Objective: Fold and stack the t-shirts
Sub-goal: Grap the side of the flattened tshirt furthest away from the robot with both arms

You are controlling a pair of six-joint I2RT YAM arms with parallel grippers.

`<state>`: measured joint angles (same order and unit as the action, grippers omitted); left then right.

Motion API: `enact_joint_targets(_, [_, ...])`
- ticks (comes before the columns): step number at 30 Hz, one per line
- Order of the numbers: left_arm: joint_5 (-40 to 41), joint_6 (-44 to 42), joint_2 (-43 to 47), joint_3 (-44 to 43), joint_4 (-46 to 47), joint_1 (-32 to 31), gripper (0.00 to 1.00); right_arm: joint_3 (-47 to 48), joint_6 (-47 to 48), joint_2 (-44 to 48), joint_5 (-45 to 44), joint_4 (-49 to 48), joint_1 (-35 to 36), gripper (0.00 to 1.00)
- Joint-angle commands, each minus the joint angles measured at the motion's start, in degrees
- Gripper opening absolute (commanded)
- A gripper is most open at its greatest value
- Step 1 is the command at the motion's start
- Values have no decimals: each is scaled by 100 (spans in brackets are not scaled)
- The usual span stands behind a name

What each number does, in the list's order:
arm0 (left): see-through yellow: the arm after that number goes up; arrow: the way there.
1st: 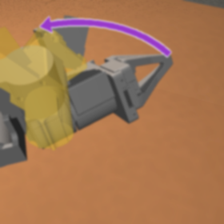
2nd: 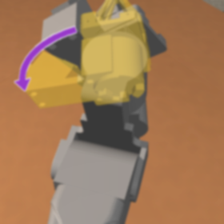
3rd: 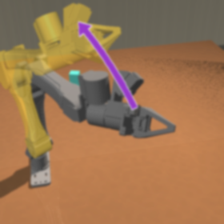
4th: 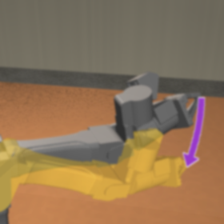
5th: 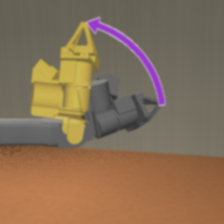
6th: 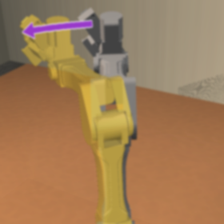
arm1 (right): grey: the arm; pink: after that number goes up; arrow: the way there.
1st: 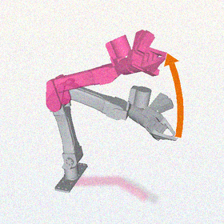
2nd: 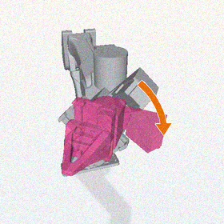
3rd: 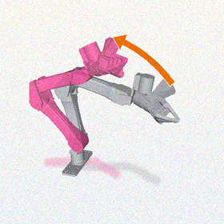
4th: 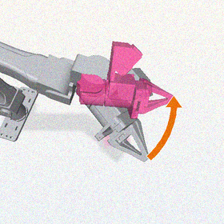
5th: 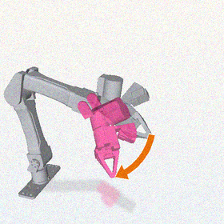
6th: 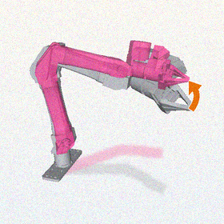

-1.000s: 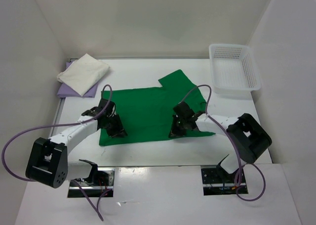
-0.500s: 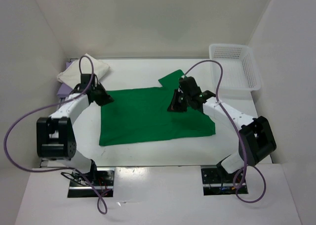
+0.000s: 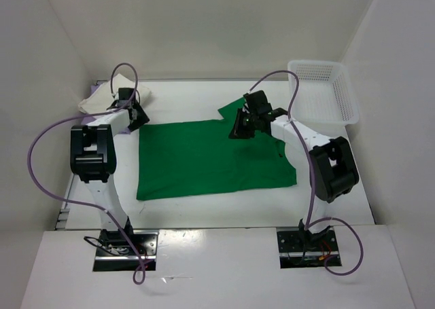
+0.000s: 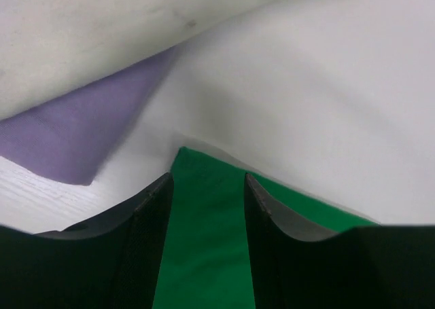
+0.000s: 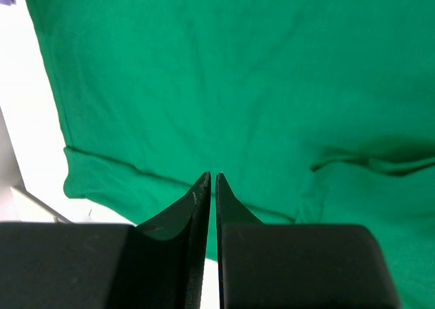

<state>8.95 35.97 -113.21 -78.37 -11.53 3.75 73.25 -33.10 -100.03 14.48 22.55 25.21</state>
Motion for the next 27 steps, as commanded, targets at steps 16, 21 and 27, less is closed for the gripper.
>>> enact_joint_targets(16, [-7,-291,-799,-873,-236,91,20,1094,340,-825,275,-215,-472,22])
enact_joint_targets(21, [-7,-292,-686,-680,-183,91,6,1963,453,-1578,-154,-163,-868,36])
enact_joint_targets(27, [-200,-222,-273,-276,1,91,0,4150,691,-3273,-1489,522,-1115,39])
